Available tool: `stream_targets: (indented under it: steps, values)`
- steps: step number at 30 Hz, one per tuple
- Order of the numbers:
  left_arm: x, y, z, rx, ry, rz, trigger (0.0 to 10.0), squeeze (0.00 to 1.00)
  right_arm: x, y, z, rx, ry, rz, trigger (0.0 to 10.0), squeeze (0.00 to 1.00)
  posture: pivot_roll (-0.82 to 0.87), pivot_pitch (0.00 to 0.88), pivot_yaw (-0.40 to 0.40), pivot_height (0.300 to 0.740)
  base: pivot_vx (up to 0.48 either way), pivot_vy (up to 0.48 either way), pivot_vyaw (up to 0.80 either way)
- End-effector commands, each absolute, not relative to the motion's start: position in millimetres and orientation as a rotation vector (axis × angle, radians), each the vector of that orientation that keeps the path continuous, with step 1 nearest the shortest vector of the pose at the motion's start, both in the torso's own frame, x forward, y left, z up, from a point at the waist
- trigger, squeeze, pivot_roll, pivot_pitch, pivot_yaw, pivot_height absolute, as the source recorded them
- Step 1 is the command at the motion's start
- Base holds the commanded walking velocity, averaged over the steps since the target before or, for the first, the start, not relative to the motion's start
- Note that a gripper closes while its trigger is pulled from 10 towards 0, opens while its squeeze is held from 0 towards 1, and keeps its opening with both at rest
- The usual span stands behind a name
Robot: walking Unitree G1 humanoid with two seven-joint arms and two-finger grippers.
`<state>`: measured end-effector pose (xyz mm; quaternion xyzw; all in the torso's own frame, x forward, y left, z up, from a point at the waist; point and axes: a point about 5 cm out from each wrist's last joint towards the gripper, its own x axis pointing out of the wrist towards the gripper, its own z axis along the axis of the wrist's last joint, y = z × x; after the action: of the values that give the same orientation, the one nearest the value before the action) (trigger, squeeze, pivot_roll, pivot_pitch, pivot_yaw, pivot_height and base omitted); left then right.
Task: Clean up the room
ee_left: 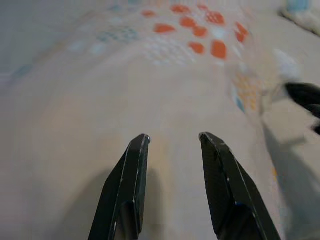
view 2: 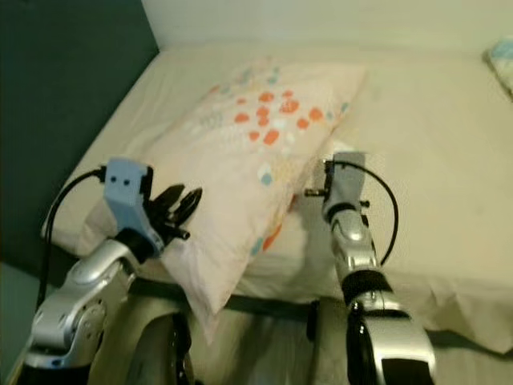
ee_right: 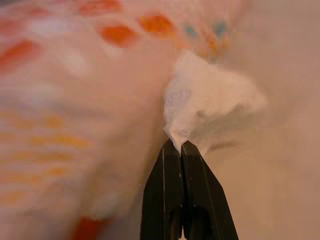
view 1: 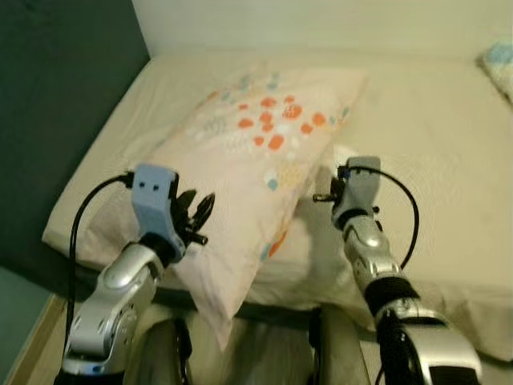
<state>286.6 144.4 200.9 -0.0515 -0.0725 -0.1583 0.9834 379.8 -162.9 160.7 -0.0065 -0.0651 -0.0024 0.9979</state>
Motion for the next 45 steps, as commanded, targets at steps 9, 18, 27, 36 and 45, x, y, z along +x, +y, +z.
stream_targets:
  steps: [9, 18, 27, 36, 45]
  values:
    - [291, 142, 189, -0.124, -0.128, -0.228, 10.0, 0.00, 360, -144, 160, -0.036, -0.179, 0.022, 10.0, 0.00, -0.02, 0.111, 0.016, 0.537, 0.000, 0.000, 0.00]
    - [298, 159, 167, -0.018, -0.055, -0.011, 10.0, 0.00, 349, -136, 160, -0.165, -0.186, 0.074, 10.0, 0.00, -0.04, 0.093, 0.008, 0.537, 0.000, 0.000, 0.00]
    - [294, 149, 159, 0.045, -0.068, -0.037, 10.0, 0.00, 336, -125, 145, -0.161, -0.132, 0.165, 10.0, 0.00, -0.03, 0.066, 0.000, 0.547, 0.000, 0.000, 0.00]
    - [292, 144, 152, 0.026, -0.088, -0.027, 10.0, 0.00, 331, -125, 131, -0.133, -0.072, 0.131, 10.0, 0.00, -0.03, 0.057, -0.011, 0.577, 0.000, 0.000, 0.00]
    - [293, 143, 151, 0.028, -0.103, -0.009, 10.0, 0.00, 328, -124, 125, -0.146, -0.046, 0.159, 10.0, 0.00, -0.03, 0.048, -0.014, 0.612, 0.000, 0.000, 0.00]
